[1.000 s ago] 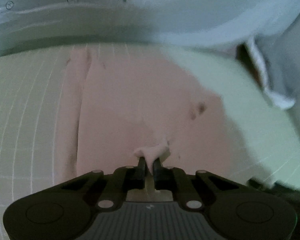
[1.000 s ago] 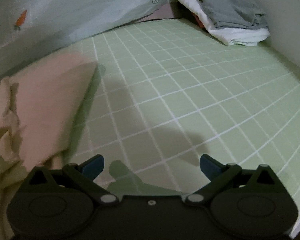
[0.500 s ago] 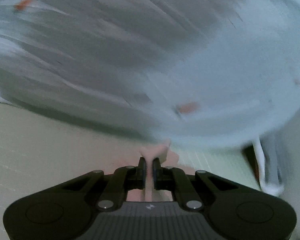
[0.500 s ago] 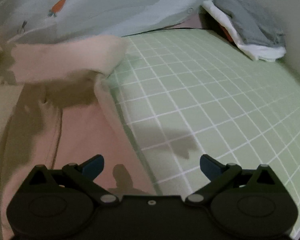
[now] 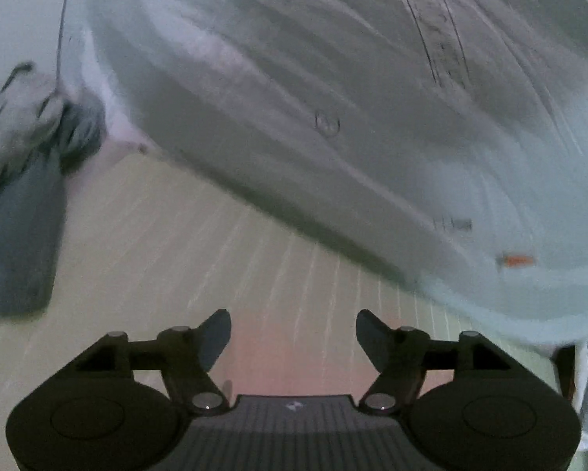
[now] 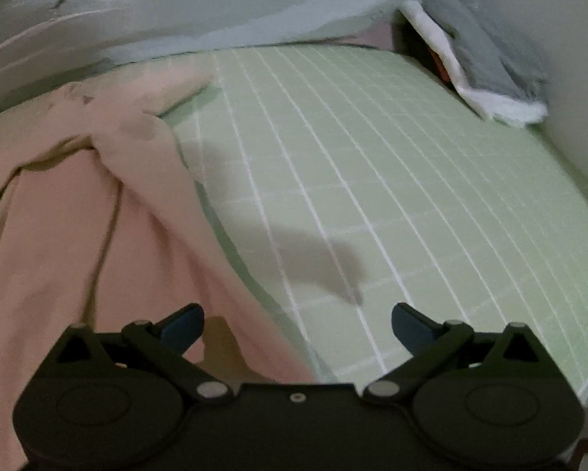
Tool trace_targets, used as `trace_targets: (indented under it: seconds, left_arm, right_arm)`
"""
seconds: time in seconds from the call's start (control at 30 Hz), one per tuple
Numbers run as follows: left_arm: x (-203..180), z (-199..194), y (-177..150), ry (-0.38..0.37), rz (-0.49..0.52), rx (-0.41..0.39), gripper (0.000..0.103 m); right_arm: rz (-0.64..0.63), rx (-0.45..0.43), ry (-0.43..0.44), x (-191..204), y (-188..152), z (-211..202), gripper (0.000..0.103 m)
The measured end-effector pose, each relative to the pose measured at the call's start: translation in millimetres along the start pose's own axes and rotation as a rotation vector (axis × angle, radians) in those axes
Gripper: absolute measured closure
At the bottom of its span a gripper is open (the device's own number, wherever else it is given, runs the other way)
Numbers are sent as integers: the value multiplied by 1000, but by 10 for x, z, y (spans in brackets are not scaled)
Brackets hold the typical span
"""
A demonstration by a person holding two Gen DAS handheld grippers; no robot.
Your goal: Fold clothes
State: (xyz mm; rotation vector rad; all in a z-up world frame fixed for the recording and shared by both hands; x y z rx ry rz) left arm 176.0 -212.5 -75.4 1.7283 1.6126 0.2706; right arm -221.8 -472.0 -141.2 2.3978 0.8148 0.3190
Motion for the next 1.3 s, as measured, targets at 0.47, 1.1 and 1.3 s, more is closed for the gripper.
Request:
trace_targets:
  seconds: [0.47, 1.1, 1.3]
  left_arm:
    - [-1, -769, -1610, 38, 46, 224, 27]
    - [595, -1298, -1570, 23, 68, 212, 26]
    - [891, -1366, -1486, 22, 121, 199, 26]
  right_arm:
    - [-53, -7, 97, -16, -229, -248, 69]
    - [-226, -107, 188, 680, -500, -873, 100]
    - [-195, -102, 210, 1029, -650, -806, 99]
Point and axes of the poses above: each gripper's, at about its wrist camera, not at the fingertips, and z roughly the way its jaws point, x to its left, y to its top, the point moved 5 cm from there along z, roughly the way its jaws point, and after that the axes turned 5 degrees about y, right-handed, at the moved point
